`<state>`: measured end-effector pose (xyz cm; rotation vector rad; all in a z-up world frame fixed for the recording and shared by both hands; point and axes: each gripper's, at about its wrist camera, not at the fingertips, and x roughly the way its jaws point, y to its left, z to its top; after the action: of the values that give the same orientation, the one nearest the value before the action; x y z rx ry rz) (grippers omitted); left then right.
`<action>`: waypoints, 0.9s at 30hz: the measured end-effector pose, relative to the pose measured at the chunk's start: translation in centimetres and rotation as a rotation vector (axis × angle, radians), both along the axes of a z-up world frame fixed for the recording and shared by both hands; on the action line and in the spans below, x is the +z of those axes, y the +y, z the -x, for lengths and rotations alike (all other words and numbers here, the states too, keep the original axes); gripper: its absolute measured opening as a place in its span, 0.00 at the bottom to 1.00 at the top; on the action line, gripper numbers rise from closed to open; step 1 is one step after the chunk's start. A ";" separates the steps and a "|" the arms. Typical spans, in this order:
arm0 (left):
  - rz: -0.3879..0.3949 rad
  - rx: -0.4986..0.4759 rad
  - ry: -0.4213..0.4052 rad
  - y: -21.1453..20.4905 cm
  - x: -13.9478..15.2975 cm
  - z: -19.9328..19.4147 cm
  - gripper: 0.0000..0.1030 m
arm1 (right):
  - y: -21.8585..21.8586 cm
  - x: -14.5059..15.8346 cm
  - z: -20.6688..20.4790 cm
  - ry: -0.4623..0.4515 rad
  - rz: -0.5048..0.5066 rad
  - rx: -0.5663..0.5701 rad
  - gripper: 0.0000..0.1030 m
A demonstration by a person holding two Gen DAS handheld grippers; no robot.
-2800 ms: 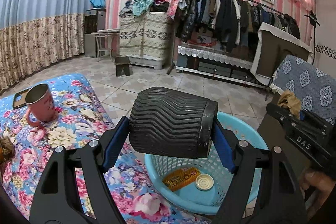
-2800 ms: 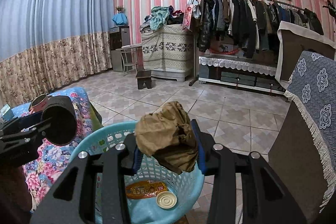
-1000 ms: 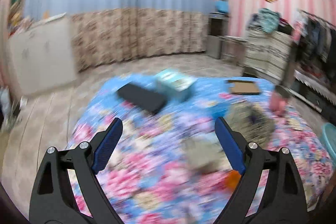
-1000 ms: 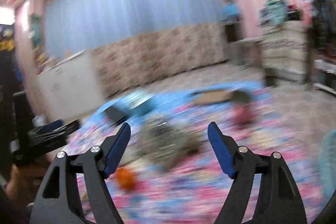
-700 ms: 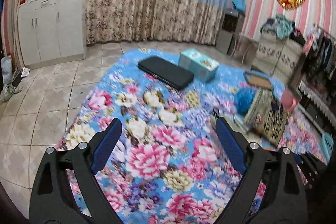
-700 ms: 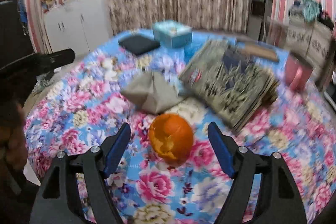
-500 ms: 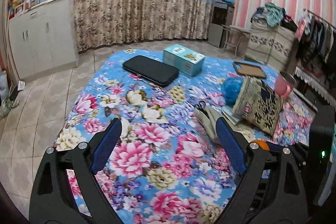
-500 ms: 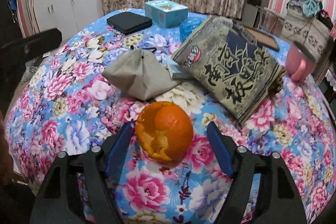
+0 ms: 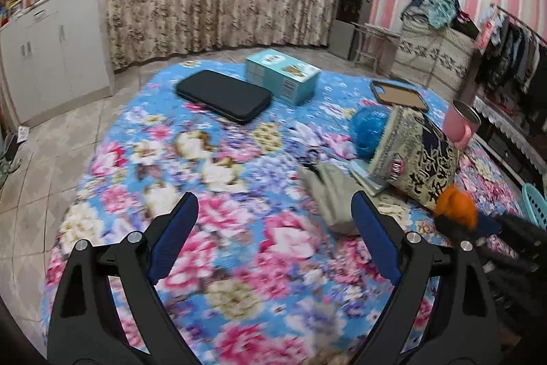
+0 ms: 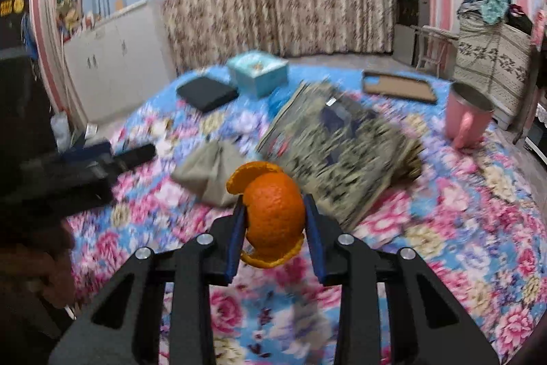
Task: Collect trash
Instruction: 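Grasp the orange peel with the right gripper while the left gripper approaches the grey cloth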
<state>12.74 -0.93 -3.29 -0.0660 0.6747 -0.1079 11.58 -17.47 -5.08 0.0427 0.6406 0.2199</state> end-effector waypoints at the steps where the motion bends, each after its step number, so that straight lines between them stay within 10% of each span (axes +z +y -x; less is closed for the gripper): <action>1: -0.011 -0.012 0.006 -0.6 -0.2 -0.4 0.86 | -0.4 0.2 0.0 -0.009 -0.002 -0.008 0.32; 10: -0.059 -0.075 0.093 -5.3 -2.3 -3.7 0.79 | -3.6 1.1 -0.1 -0.034 -0.032 -0.064 0.32; 14: -0.059 -0.117 0.147 -5.9 -3.5 -4.2 0.32 | -3.3 0.9 -0.2 -0.035 -0.030 -0.056 0.32; 18: -0.031 -0.103 0.075 -5.1 -2.1 -2.8 0.15 | -3.1 0.8 0.1 -0.044 -0.022 -0.050 0.32; 27: 0.018 -0.013 -0.166 -1.7 2.6 2.6 0.11 | -2.9 1.2 1.2 -0.082 -0.014 -0.039 0.32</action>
<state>10.17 -2.64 -0.69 -0.0696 0.5081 -0.1305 10.36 -20.34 -3.86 0.0592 0.5565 0.1876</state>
